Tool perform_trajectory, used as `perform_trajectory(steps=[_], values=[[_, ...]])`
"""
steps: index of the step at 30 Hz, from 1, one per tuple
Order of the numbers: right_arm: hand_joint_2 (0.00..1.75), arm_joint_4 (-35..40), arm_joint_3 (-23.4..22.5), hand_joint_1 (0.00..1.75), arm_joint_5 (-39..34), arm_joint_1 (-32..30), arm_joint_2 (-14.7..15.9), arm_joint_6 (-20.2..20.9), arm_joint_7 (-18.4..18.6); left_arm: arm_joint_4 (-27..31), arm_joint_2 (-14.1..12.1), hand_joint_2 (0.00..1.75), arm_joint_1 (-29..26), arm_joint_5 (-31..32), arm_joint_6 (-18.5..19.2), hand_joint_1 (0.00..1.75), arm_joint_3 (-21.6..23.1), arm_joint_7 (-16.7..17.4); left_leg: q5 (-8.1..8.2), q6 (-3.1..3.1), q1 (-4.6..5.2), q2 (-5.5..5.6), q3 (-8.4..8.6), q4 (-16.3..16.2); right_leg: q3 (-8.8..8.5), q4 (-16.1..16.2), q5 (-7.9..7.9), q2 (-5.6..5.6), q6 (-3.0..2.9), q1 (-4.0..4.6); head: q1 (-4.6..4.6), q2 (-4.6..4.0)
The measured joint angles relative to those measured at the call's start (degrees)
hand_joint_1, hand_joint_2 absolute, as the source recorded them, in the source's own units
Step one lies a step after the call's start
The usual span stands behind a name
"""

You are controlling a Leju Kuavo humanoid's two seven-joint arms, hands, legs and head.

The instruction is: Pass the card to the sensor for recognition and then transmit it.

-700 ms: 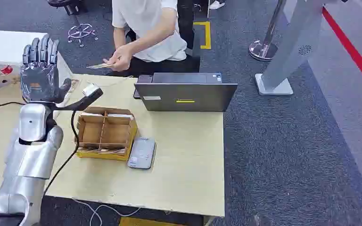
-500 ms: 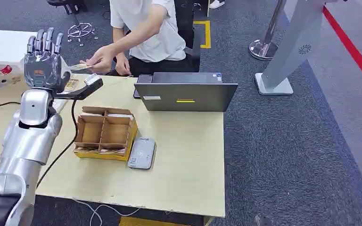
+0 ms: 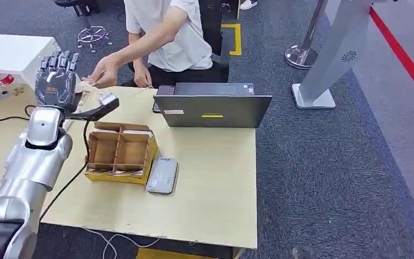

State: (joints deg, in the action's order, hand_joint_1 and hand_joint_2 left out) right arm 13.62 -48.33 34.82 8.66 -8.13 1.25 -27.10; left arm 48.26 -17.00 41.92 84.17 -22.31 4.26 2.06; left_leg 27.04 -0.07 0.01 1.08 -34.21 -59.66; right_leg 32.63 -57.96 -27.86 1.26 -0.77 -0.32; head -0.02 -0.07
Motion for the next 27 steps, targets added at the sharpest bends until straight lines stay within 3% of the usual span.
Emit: perform_trajectory(steps=[17, 21, 27], values=[[0.0, -0.04, 0.02, 0.0, 0.19, -0.03, 0.13, -0.85, -0.11, 1.11, 1.6, 1.75, -2.23, -1.49, -1.42, 1.75, 2.3, -1.79, 0.0, 0.0, 0.01, -0.01, -0.01, -0.01, 0.01, 0.01, 0.0, 0.0, 0.0, -0.01, 0.02, 0.0], [0.0, -0.07, 0.02, 0.0, 0.37, -0.12, 0.13, -1.1, -0.11, 4.44, 2.97, 1.75, -4.9, -3.22, -2.67, 1.75, 3.08, -3.43, 0.0, 0.0, 0.02, -0.01, 0.0, -0.01, 0.01, 0.01, 0.0, 0.01, 0.01, -0.01, 0.02, 0.0], [0.0, -0.13, -0.02, 0.0, 0.09, -0.57, 0.13, -1.55, -0.66, 14.43, 6.96, 1.75, -12.08, -2.64, -3.39, 1.75, 6.54, -4.7, 0.05, -0.07, 0.08, 0.0, -0.01, -0.02, 0.0, 0.07, -0.01, -0.01, 0.03, -0.05, -0.02, 0.0]])
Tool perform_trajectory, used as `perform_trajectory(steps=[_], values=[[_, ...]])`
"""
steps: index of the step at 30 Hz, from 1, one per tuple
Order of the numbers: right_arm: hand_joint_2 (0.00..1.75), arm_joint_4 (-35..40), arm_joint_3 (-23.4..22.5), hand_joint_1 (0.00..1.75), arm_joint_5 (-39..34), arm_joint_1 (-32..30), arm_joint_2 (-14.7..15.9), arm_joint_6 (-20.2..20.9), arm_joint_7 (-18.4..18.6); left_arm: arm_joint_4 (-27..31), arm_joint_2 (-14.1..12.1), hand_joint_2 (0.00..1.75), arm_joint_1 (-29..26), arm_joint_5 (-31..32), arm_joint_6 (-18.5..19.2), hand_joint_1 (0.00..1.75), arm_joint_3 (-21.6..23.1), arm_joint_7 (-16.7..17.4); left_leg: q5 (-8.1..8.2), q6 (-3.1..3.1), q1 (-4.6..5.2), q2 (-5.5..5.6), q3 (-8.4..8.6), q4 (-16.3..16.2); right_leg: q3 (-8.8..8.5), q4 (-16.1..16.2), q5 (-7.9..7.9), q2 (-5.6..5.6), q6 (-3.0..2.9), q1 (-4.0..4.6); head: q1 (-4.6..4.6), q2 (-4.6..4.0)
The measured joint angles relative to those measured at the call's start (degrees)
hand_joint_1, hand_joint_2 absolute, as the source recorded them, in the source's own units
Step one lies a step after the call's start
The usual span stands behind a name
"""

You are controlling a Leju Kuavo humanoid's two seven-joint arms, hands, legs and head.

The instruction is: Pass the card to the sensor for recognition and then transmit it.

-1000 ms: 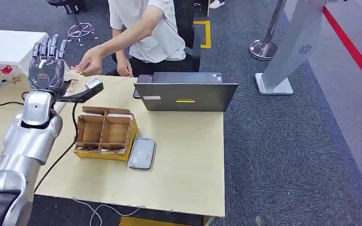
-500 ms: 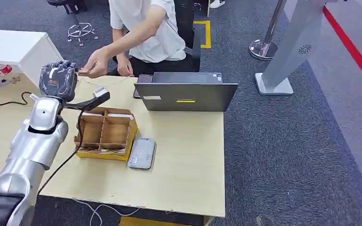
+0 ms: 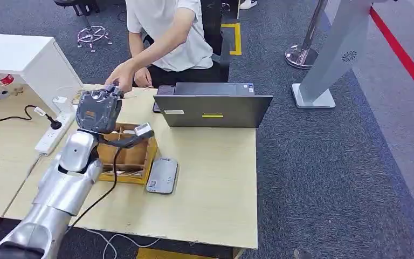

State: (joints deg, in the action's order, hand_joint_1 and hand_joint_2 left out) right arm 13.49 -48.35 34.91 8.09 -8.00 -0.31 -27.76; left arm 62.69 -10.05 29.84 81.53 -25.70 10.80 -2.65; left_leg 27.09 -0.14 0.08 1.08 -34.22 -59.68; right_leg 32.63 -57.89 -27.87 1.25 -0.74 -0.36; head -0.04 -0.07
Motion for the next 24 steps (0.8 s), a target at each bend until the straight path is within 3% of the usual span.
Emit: perform_trajectory(steps=[4, 9, 15, 24], values=[[0.0, -0.07, -0.35, 0.0, -0.46, -0.49, 0.0, -0.28, -0.66, 7.12, 3.41, 1.75, -5.18, 3.58, 3.87, 1.75, 6.32, 0.46, 0.04, -0.06, 0.04, 0.03, -0.03, -0.01, -0.01, 0.03, -0.03, -0.04, 0.05, -0.02, 0.07, 0.0], [0.0, -0.15, -1.2, 0.0, -1.31, -1.24, 0.0, -0.28, -1.55, 10.46, 6.14, 1.75, -7.9, 2.56, 13.17, 1.75, 13.04, 2.78, 0.07, -0.1, 0.04, 0.02, -0.03, -0.02, -0.01, 0.03, -0.02, -0.02, 0.06, -0.02, 0.02, 0.0], [0.0, -0.17, -2.76, 0.0, -2.47, -2.27, 0.13, -0.55, -1.66, 10.44, 6.49, 1.75, -8.57, 1.44, 21.42, 1.75, 16.85, 5.9, 0.06, -0.1, 0.01, 0.02, -0.03, 0.0, -0.01, 0.0, -0.02, -0.04, 0.06, 0.0, 0.04, 0.0], [0.0, -0.17, -4.42, 0.0, -2.64, -3.37, 0.28, -1.25, -1.81, 9.21, 6.01, 1.75, -10.5, 1.48, 25.64, 1.75, 18.05, 11.15, 0.06, -0.1, 0.01, 0.0, -0.04, 0.01, 0.0, 0.01, -0.03, -0.03, 0.06, 0.0, 0.02, 0.0]])
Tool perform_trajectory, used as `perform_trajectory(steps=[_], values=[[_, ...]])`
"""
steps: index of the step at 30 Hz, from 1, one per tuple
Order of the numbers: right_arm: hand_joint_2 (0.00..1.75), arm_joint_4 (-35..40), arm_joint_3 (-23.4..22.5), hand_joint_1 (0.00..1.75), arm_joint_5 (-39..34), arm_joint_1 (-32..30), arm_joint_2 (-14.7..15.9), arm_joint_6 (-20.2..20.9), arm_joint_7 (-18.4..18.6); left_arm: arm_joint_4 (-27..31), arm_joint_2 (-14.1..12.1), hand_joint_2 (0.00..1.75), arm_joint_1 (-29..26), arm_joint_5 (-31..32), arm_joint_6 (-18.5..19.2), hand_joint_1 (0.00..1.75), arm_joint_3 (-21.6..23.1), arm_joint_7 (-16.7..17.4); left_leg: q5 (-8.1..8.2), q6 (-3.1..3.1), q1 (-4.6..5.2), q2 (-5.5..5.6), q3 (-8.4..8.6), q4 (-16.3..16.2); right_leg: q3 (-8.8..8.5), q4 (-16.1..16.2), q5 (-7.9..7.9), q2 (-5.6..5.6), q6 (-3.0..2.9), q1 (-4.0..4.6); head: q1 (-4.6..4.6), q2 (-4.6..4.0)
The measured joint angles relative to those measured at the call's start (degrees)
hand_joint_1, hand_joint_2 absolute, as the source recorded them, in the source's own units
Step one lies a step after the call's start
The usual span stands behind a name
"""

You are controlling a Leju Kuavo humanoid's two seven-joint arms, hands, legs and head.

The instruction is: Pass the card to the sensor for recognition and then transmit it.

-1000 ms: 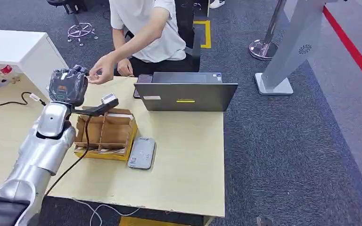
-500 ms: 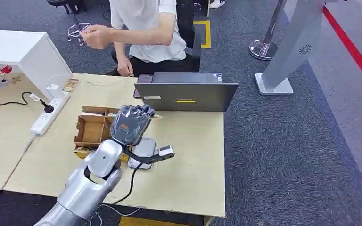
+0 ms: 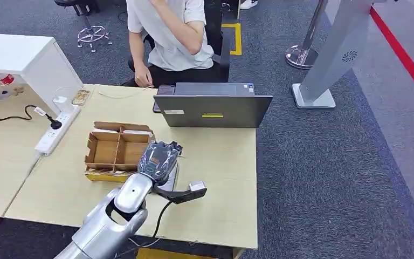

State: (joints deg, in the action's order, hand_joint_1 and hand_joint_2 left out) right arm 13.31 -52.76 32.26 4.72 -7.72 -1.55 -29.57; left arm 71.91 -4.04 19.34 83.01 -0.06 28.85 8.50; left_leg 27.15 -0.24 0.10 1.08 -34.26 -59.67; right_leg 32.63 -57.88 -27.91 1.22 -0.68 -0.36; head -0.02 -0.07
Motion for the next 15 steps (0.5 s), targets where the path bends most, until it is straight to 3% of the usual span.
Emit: perform_trajectory(steps=[8, 15], values=[[0.0, 0.0, -0.59, 0.0, 0.74, -0.22, 0.24, -0.61, 0.31, -0.85, -1.51, 1.75, -3.36, 0.09, 1.09, 1.75, 0.0, 2.88, 0.0, 0.0, 0.0, 0.0, 0.0, 0.0, -0.01, 0.0, 0.0, -0.01, 0.0, 0.0, 0.0, 0.0], [0.0, 0.0, -0.92, 0.0, 1.57, -0.4, 0.5, -1.29, 0.68, -0.85, -3.06, 1.75, -6.03, -0.96, 1.11, 1.75, -0.13, 3.36, 0.0, 0.0, 0.0, 0.02, -0.01, 0.01, -0.01, 0.0, 0.0, -0.02, 0.0, 0.0, 0.02, 0.0]])
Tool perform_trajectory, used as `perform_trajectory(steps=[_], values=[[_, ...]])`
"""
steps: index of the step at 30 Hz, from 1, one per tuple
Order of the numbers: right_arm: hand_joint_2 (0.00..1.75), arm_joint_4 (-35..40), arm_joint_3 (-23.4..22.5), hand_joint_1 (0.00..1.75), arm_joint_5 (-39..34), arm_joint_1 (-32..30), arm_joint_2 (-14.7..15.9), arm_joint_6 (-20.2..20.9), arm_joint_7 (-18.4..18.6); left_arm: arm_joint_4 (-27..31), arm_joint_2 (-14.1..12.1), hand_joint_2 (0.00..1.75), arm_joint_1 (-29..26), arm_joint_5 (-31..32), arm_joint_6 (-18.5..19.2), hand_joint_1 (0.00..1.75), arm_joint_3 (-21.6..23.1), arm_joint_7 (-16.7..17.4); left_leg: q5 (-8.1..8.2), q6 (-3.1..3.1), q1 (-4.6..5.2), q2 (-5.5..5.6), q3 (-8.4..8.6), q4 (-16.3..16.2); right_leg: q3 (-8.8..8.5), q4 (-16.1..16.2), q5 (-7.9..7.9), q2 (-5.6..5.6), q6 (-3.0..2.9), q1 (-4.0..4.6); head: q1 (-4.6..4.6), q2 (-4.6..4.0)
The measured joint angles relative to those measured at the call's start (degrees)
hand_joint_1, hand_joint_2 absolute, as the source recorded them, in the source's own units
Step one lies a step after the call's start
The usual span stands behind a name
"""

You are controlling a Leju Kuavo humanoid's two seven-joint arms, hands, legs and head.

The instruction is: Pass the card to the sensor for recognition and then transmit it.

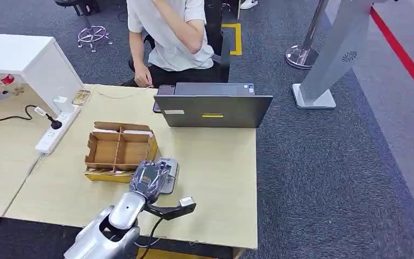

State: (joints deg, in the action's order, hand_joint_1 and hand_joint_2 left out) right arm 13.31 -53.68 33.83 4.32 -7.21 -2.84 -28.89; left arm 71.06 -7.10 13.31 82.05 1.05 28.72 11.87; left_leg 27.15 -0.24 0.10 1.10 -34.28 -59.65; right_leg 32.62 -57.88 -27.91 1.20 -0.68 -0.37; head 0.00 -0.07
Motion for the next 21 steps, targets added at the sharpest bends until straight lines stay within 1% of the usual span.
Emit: perform_trajectory(steps=[8, 11, 14, 17, 19, 21], values=[[0.0, -0.02, -0.13, 0.0, 1.27, 0.01, 0.33, -0.15, 0.63, -0.18, -0.76, 1.75, -0.58, -0.83, 0.68, 1.75, -1.18, 0.0, -0.01, 0.0, 0.0, 0.0, 0.03, 0.0, -0.05, 0.0, 0.0, -0.02, 0.0, 0.0, -0.02, 0.0], [0.0, -0.02, -0.13, 0.0, 1.55, 0.02, 0.33, -0.35, 0.66, -0.22, -0.76, 1.75, -0.46, -1.6, -0.48, 1.75, -1.62, -0.42, -0.01, 0.01, 0.0, 0.0, 0.06, 0.0, -0.05, 0.0, 0.01, -0.02, 0.0, 0.0, -0.02, 0.0], [0.0, -0.02, -0.15, 0.0, 1.7, 0.02, 0.33, -0.42, 0.61, 0.18, -0.74, 1.75, -0.37, -2.29, -3.61, 1.75, -2.01, -1.05, -0.04, 0.04, -0.01, 0.0, 0.07, -0.01, -0.04, -0.01, 0.01, -0.01, 0.0, 0.0, 0.0, 0.0], [0.0, -0.02, -0.2, 0.0, 2.32, 0.12, 0.35, -0.37, 0.59, 2.78, -0.61, 1.75, 0.46, -1.09, -7.99, 1.75, -2.97, -0.57, -0.04, 0.04, -0.02, 0.09, 0.04, -0.02, -0.04, -0.02, 0.01, -0.06, 0.0, 0.0, -0.02, 0.0], [0.0, -0.04, -0.2, 0.0, 3.12, 0.4, 0.35, -0.31, 0.68, 5.2, -0.63, 1.75, 1.78, 1.2, -12.75, 1.75, -4.04, 0.61, -0.05, 0.06, -0.01, 0.08, 0.02, -0.01, -0.03, -0.03, 0.01, -0.05, 0.0, 0.0, -0.02, 0.0], [0.0, -0.07, -0.2, 0.0, 3.73, 0.72, 0.35, -0.22, 1.03, 6.75, -0.74, 1.75, 3.5, 2.77, -15.66, 1.75, -5.72, 0.61, -0.06, 0.06, -0.01, 0.08, 0.02, -0.01, -0.04, -0.03, 0.01, -0.06, 0.0, 0.0, -0.02, 0.0]])
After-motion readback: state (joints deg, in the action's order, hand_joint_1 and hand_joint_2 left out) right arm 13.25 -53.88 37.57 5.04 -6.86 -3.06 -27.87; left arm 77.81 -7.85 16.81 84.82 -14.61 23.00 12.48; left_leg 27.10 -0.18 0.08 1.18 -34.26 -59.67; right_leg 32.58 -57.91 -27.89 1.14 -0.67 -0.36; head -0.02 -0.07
